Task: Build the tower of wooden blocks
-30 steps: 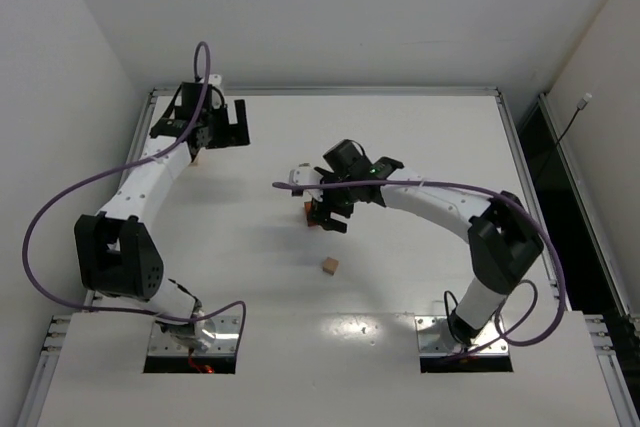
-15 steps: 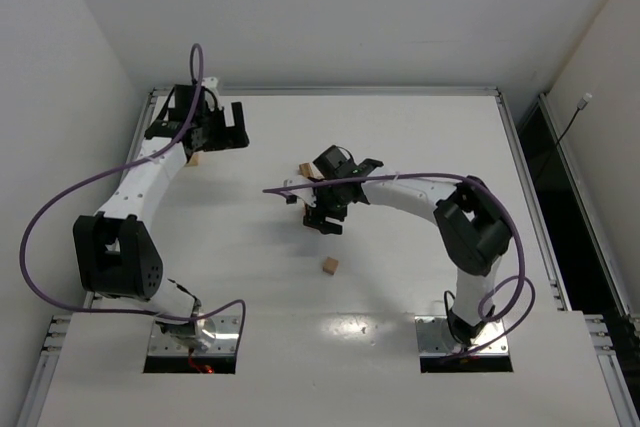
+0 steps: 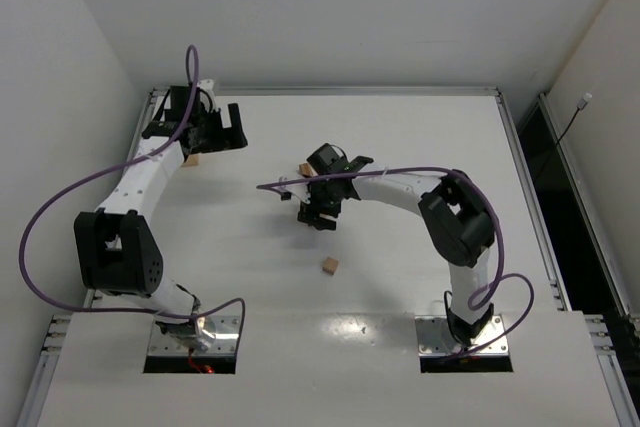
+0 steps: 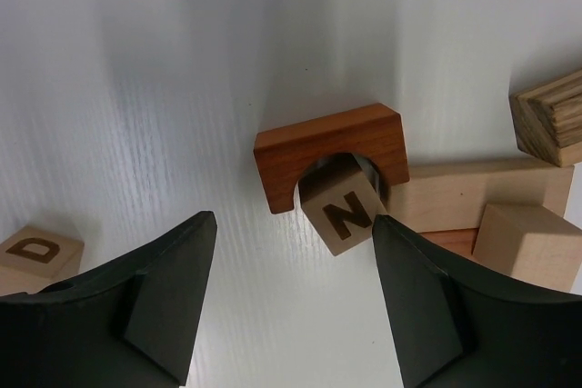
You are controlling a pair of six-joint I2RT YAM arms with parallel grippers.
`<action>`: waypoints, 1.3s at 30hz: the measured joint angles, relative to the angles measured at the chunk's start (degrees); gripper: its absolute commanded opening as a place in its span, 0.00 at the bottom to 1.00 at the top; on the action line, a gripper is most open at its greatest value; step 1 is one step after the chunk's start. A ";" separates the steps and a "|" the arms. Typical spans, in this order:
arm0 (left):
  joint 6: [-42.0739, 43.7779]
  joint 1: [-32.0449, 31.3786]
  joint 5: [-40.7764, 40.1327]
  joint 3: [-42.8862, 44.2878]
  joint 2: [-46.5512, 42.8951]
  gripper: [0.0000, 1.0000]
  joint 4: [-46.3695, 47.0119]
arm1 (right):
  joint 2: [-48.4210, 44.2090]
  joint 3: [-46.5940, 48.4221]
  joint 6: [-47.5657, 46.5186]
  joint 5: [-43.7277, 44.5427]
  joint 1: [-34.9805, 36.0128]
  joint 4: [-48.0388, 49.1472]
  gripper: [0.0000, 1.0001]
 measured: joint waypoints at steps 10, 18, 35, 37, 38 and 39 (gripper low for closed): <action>-0.26 0.57 1.03 -0.17 0.98 0.97 0.00 | 0.85 0.37 -0.57 0.57 0.00 0.87 0.50; -0.26 0.59 1.22 -0.17 1.55 0.97 0.26 | 0.90 0.37 -1.20 1.33 0.00 1.07 0.34; -1.11 1.07 2.01 -0.17 2.12 0.97 0.37 | -1.92 -0.46 -1.97 -2.21 0.42 -4.37 0.34; -1.11 1.07 2.14 -0.17 2.12 0.97 0.37 | -2.89 -0.74 -1.51 -1.84 0.42 -3.74 0.38; -1.11 1.07 2.19 -0.17 2.12 0.97 0.37 | -3.39 -0.94 -1.29 -1.62 0.44 -3.23 0.41; -1.11 1.07 2.25 -0.17 2.12 0.97 0.37 | -3.89 -1.18 -1.01 -1.22 0.46 -2.58 0.43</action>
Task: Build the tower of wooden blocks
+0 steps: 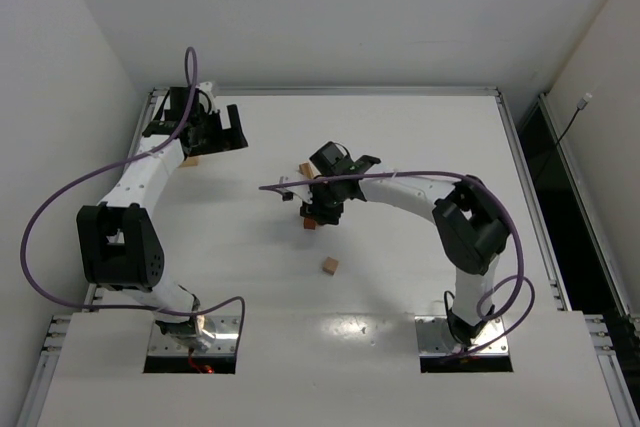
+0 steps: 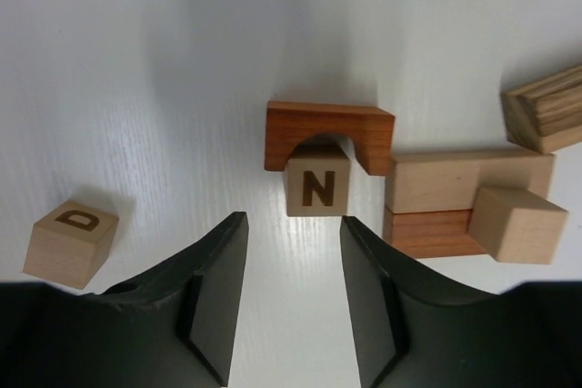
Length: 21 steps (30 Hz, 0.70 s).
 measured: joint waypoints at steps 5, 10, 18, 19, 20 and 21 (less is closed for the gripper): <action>0.00 0.00 0.02 0.00 0.00 0.97 0.02 | -0.92 -0.24 1.09 1.95 0.00 2.40 0.52; 0.00 0.00 0.04 0.00 0.00 0.97 0.00 | -0.90 -0.37 1.55 3.34 0.00 3.54 0.56; 0.00 0.00 0.04 0.00 0.31 0.97 0.00 | 1.97 -0.37 1.73 3.78 -0.07 3.45 0.60; 0.00 0.00 0.04 0.00 0.33 0.97 0.02 | 2.40 -0.37 1.70 3.78 -0.07 3.32 0.61; 0.00 0.00 0.04 0.00 0.35 0.97 0.02 | 2.86 -0.37 1.70 3.78 -0.07 3.28 0.61; 0.00 0.00 0.04 0.00 0.35 0.97 0.00 | 3.21 -0.37 1.70 3.78 -0.07 3.21 0.61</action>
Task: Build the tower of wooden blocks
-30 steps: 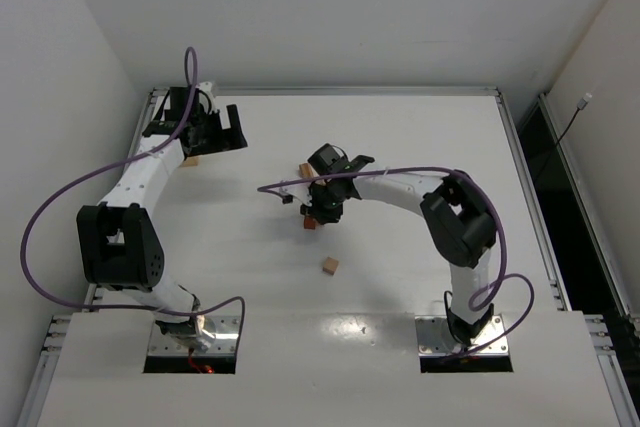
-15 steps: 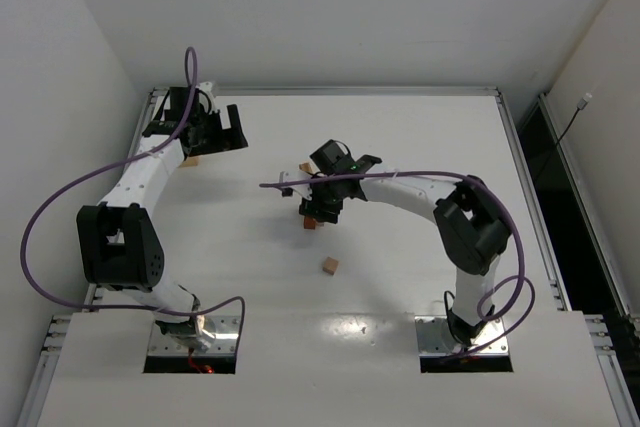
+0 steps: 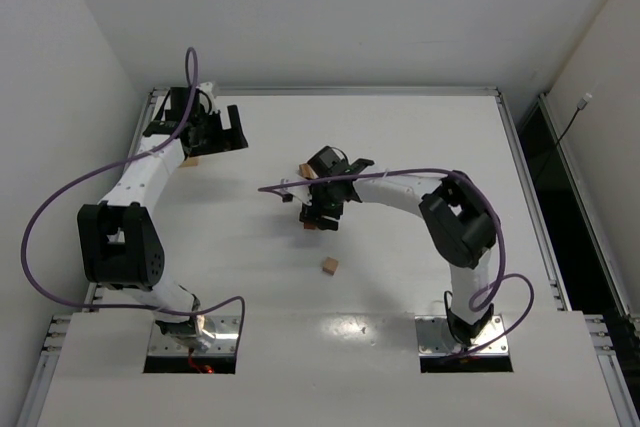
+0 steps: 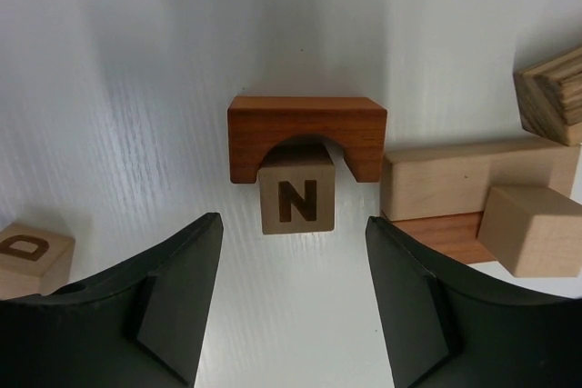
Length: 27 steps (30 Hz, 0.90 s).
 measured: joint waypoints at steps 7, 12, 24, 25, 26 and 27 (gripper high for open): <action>0.00 0.04 0.00 0.00 0.26 0.97 0.00 | 1.77 0.02 0.00 0.00 0.00 0.13 0.60; 0.00 0.35 0.02 0.00 0.31 0.97 0.00 | 2.38 0.02 -0.07 -0.13 0.00 0.20 0.46; -0.22 0.44 0.04 0.00 0.31 0.97 0.02 | 2.47 0.02 0.76 -0.85 0.00 0.26 0.00; -0.24 0.44 0.11 0.00 0.31 0.97 0.02 | 2.45 0.00 0.90 -0.87 0.00 0.26 0.00; -0.24 0.44 0.24 0.00 0.31 0.97 0.02 | 2.32 -0.15 1.14 -0.92 0.00 0.33 0.00; -0.24 0.44 0.28 0.00 0.31 0.97 0.00 | 1.92 -0.55 1.33 -0.98 0.00 0.39 0.00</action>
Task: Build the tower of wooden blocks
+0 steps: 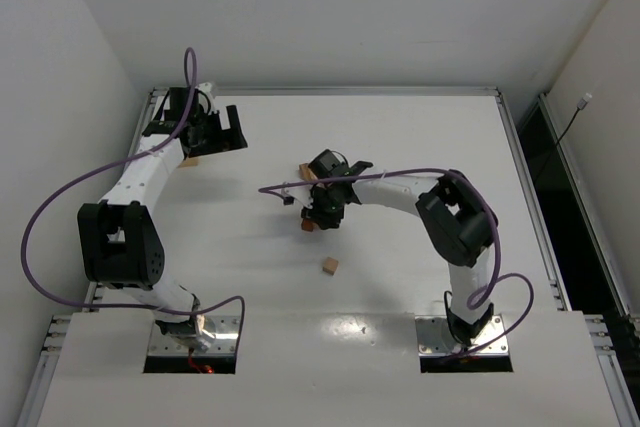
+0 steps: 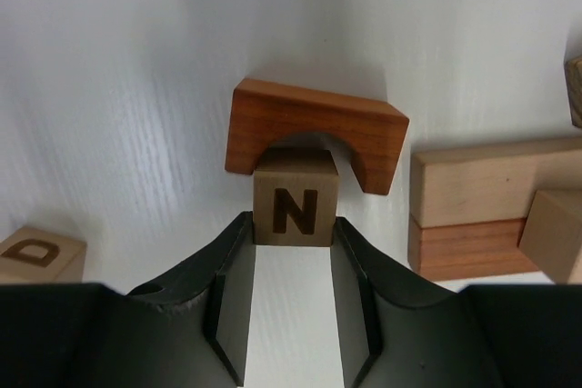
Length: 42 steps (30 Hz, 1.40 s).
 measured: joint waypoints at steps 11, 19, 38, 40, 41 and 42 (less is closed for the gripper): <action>-0.20 0.00 -0.28 0.00 0.00 0.97 0.07 | -12.44 -1.33 4.68 -1.95 -0.04 -3.04 0.00; -2.23 0.00 -4.87 -0.63 -0.22 0.97 0.52 | -19.71 -3.04 22.14 2.62 -0.37 -2.05 0.00; -3.17 0.00 -7.45 -1.60 -0.31 0.97 0.74 | -5.33 9.18 58.69 22.82 -0.48 -11.21 0.00; -3.15 0.00 -7.50 -1.60 -0.31 0.97 0.76 | -4.35 10.32 59.80 22.99 -0.48 -12.35 0.00; -3.17 0.00 -7.50 -1.60 -0.31 0.97 0.76 | -3.82 10.82 60.39 23.10 -0.46 -12.61 0.00; -3.15 0.00 -7.48 -1.60 -0.31 0.97 0.81 | -3.21 11.34 60.87 23.12 -0.46 -12.83 0.00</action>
